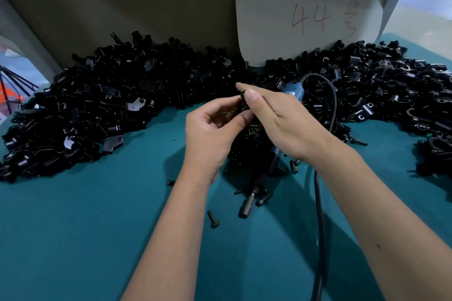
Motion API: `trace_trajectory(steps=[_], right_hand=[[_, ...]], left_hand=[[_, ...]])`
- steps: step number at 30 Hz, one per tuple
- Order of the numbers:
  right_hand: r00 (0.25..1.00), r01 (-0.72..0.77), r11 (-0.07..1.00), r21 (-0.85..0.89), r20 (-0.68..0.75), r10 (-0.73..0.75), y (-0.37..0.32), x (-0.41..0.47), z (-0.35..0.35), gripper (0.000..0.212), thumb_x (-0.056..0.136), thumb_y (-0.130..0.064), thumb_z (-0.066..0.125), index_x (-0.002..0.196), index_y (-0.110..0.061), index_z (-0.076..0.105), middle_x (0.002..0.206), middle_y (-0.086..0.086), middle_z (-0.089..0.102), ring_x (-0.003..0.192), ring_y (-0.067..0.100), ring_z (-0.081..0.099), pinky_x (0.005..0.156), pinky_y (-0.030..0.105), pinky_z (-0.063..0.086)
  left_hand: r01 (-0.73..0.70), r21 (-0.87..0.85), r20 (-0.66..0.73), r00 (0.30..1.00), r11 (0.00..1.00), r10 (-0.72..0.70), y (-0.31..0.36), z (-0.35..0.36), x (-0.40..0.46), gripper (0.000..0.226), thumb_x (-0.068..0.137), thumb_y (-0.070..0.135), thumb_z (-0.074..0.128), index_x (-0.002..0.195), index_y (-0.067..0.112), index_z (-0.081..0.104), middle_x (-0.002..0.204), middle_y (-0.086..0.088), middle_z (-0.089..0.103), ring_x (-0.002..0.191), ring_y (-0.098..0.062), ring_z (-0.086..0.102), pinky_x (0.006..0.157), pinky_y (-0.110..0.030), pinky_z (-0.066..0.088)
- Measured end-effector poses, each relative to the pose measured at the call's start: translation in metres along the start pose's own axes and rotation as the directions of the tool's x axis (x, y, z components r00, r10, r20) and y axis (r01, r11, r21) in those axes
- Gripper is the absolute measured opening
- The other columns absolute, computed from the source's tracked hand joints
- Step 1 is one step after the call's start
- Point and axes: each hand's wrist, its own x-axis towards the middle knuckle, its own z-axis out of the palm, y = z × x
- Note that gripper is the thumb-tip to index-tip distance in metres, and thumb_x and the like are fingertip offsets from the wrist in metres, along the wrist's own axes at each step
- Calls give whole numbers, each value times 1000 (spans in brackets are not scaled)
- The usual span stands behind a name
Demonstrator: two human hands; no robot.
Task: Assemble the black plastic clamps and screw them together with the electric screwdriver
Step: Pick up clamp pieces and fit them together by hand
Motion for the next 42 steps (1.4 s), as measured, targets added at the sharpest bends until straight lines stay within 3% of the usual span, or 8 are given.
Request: trace_trajectory(steps=[2,8,23,27,30,33,38,42], right_hand=[[999,-22,998,51,27,20,-2,-1,0,55,111,-54,29,153,-28,51,157,-15,48,146,1,39,115,13,26],[991,-88,995,-40,93,91,-7,2,4,81,99,-76,18,161,-28,38,166,-17,35,155,10,30,128,39,23],[985,-127,971,-204,89,147,-26,-1,6,109,85,-89,13,167,-17,15,127,-1,69,128,23,58,110,45,44],[993,-88,978,-188,66,102,-33,-1,9,101,90,-82,22,164,-14,25,103,-4,68,109,19,63,100,44,49],[999,-37,959,-280,-8,36,-38,-1,12,58,97,-69,46,124,-20,61,101,-2,71,97,20,66,88,42,54],[958,81,915,-395,284,38,-48,-5,22,33,91,-56,70,84,-24,68,82,-5,71,80,18,68,79,40,59],[776,246,861,-446,622,100,-69,-22,62,43,74,-55,88,75,-15,70,72,-1,69,70,19,64,63,32,56],[721,278,852,-443,682,119,-70,-24,72,17,83,-24,85,75,-13,75,68,2,70,67,21,67,60,32,59]], left_hand=[[13,11,-17,1000,1000,-12,0,0,0,24,86,1,80,109,8,77,104,-5,80,100,-16,76,86,-23,57],[-16,111,-7,1000,994,17,3,-5,1,18,86,3,80,97,16,80,97,-3,80,94,-19,76,83,-26,59],[-12,109,16,1000,994,10,5,-3,2,33,89,-3,73,84,29,82,85,0,79,83,-11,74,74,-22,57],[-16,128,-75,997,992,26,12,-13,5,28,87,-5,75,89,23,80,84,2,79,79,-9,74,72,-20,57],[30,55,-291,957,998,-13,19,-39,12,16,88,3,79,88,19,80,81,0,79,68,-13,72,66,-24,58],[145,29,-517,849,989,-109,22,-75,17,9,86,8,82,86,16,78,76,1,78,62,-15,71,68,-26,59],[295,-89,-734,626,951,-263,15,-110,15,16,80,11,88,75,11,73,75,-3,75,63,-17,71,64,-26,59],[283,-167,-723,616,945,-312,15,-107,19,17,80,9,88,73,10,72,82,-8,74,69,-18,72,66,-27,61]])
